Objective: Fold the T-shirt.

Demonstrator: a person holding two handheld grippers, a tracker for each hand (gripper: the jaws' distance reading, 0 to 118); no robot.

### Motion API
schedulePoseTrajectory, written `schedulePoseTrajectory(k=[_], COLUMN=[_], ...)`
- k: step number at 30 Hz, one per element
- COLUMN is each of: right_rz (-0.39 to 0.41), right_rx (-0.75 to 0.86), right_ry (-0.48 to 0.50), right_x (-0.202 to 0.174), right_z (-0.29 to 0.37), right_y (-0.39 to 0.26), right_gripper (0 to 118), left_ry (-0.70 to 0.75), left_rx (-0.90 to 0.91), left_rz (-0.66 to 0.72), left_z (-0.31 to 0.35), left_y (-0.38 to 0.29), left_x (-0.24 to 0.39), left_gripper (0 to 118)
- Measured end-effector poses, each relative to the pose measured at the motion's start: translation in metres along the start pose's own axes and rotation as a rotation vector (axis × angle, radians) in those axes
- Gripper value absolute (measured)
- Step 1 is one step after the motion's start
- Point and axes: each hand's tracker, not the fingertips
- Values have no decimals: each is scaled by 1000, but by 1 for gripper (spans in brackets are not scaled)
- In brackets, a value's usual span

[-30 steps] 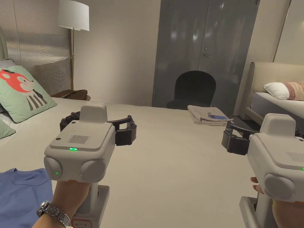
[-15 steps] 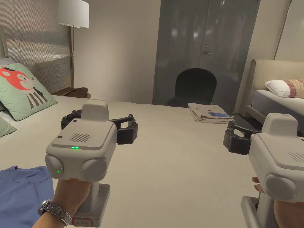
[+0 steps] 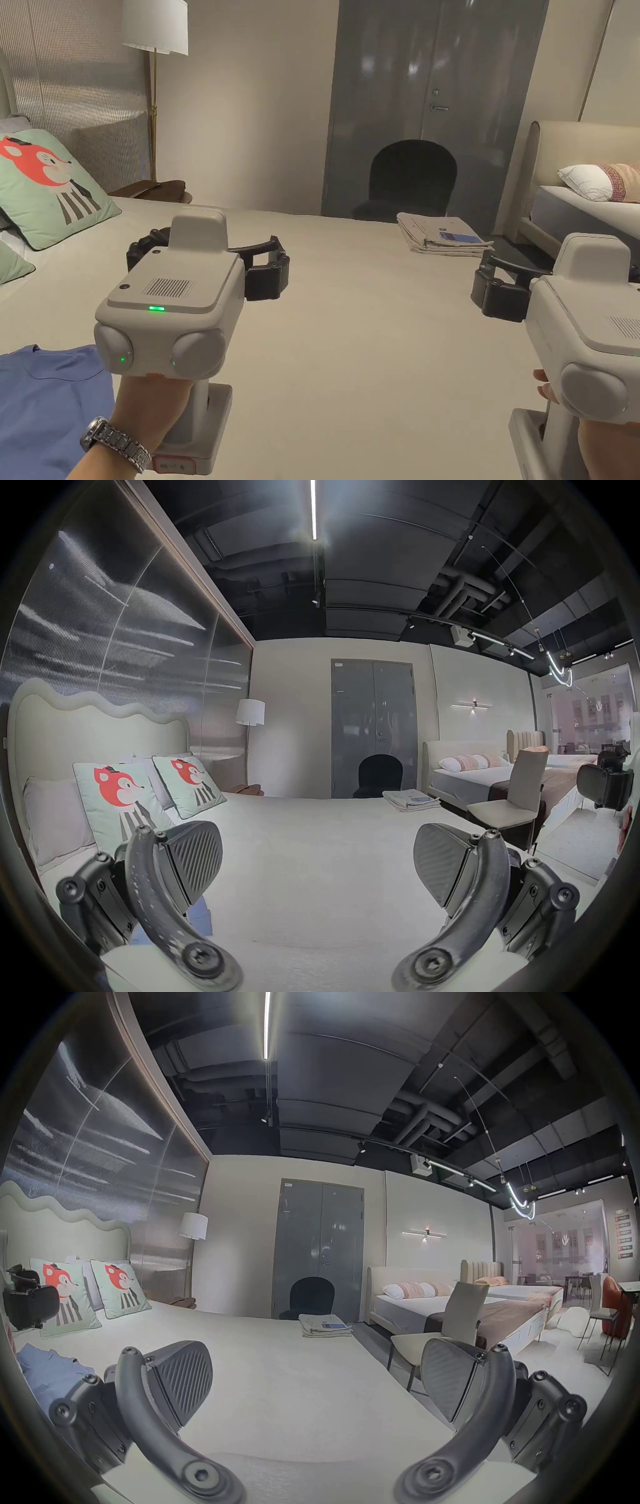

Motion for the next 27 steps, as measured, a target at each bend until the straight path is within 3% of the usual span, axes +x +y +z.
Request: schedulePoseTrajectory(k=[24, 27], right_rz=[6, 7], right_rx=[4, 20], right_ry=[3, 47], right_x=[0, 1], right_z=[6, 13], right_y=[2, 3], right_gripper=[118, 111], left_ry=[-1, -37], left_rx=[-4, 29], left_rz=[-2, 14], left_z=[5, 10], left_y=[-2, -3], left_x=[1, 1], left_gripper=[110, 101])
